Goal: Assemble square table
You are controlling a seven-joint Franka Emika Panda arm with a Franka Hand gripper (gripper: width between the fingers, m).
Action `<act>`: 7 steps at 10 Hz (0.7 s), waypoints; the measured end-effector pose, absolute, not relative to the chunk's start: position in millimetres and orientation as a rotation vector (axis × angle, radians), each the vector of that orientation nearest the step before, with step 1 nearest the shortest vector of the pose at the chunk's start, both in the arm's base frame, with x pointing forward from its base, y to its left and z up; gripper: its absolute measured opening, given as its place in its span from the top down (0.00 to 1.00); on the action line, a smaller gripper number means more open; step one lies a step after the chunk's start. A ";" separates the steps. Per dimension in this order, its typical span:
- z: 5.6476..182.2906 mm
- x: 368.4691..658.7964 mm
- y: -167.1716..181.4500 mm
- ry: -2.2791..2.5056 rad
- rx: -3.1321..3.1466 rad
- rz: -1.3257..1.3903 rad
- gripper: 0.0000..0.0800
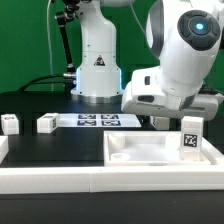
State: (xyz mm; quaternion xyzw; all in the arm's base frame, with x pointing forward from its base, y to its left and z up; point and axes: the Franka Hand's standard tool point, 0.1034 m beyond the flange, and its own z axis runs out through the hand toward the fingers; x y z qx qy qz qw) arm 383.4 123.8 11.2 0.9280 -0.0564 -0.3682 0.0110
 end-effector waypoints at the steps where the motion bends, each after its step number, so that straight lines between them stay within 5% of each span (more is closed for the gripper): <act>1: 10.3 382.9 122.1 -0.180 2.883 -1.173 0.19; 7: 8.9 378.9 117.3 -0.190 2.745 -1.448 0.19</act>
Offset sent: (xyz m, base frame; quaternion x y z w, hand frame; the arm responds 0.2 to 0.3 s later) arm -0.0029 0.0127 0.0050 0.0049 -0.1173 -0.0005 0.9931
